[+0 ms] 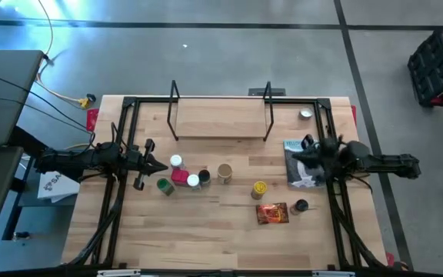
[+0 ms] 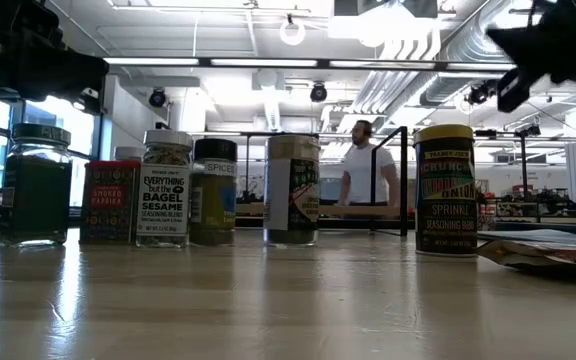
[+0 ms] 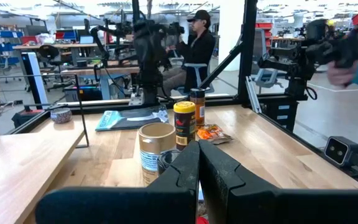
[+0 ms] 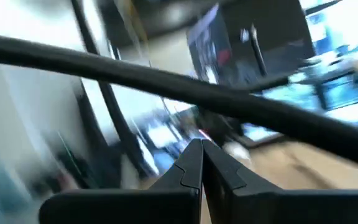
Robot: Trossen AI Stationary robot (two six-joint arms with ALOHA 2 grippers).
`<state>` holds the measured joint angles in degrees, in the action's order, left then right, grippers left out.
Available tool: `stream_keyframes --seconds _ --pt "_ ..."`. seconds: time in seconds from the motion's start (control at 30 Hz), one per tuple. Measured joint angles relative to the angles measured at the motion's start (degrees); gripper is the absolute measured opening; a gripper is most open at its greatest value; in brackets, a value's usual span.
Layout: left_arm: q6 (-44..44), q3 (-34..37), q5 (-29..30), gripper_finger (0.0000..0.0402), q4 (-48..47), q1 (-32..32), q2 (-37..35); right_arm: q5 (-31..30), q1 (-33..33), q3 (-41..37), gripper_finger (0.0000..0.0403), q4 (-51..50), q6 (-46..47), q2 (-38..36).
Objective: Shelf spices
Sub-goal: Put the yellow seasoning bottle on the shelf
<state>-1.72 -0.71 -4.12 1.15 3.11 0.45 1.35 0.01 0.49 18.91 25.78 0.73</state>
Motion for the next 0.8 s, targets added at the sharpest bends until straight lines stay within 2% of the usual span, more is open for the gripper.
stream_keyframes --seconds 0.17,0.37,0.5,0.67,0.8 --pt "0.0 0.0 2.8 0.0003 0.0 0.0 0.0 -3.9 0.0 0.1 0.0000 12.0 6.9 0.0" --pt "1.3 0.0 3.2 0.0003 3.0 0.0 0.0 1.1 0.0 5.6 0.0000 13.1 -5.1 3.0" --pt "5.2 0.0 3.2 0.0003 4.8 0.0 0.0 3.6 0.0 10.6 0.0000 7.9 -13.3 8.4" --pt "10.9 0.0 3.3 0.0003 6.7 0.0 0.0 4.8 0.0 15.5 0.0000 2.2 -18.0 16.9" --pt "17.1 0.0 3.3 0.0003 7.9 0.0 0.0 8.9 0.0 18.8 0.0000 4.2 -19.1 23.4"
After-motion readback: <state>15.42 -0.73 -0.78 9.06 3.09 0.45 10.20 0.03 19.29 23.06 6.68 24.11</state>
